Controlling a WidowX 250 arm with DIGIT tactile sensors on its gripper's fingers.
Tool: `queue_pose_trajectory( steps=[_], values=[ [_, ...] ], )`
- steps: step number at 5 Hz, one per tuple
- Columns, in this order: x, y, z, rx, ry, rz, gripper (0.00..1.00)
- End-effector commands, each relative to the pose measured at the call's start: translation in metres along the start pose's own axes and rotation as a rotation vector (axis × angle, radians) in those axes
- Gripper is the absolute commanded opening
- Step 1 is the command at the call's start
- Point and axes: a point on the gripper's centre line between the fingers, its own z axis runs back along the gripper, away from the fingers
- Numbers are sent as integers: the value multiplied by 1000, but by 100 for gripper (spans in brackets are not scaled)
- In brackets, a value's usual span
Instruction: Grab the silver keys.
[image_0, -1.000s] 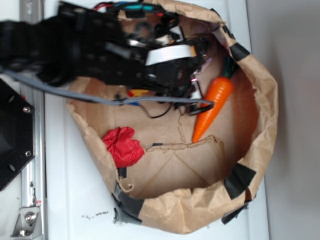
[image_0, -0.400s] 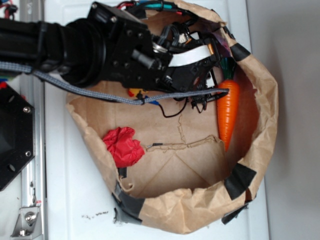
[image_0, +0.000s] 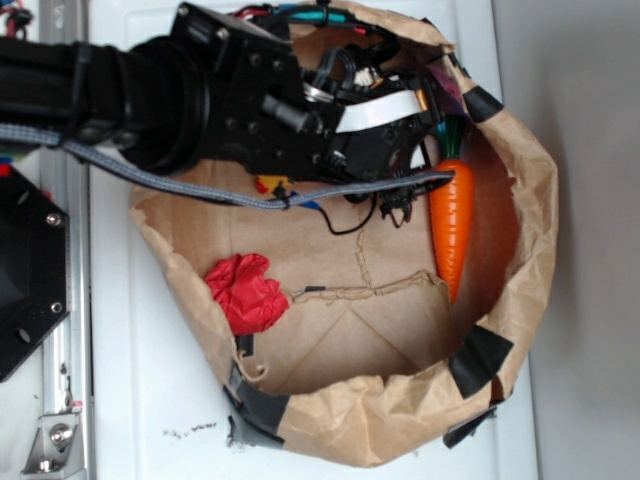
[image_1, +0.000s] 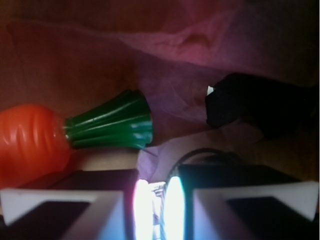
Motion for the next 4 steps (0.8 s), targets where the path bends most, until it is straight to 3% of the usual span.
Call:
queue_pose_trajectory(
  steps=[1,2,3,4],
  values=[
    [8,10,45,-84,51,28,0],
    [4,19,103,-260,187,0,0],
    [9,17,154,-444,219,-60,0],
    [17,-12,150,-381,249,-56,0]
  ],
)
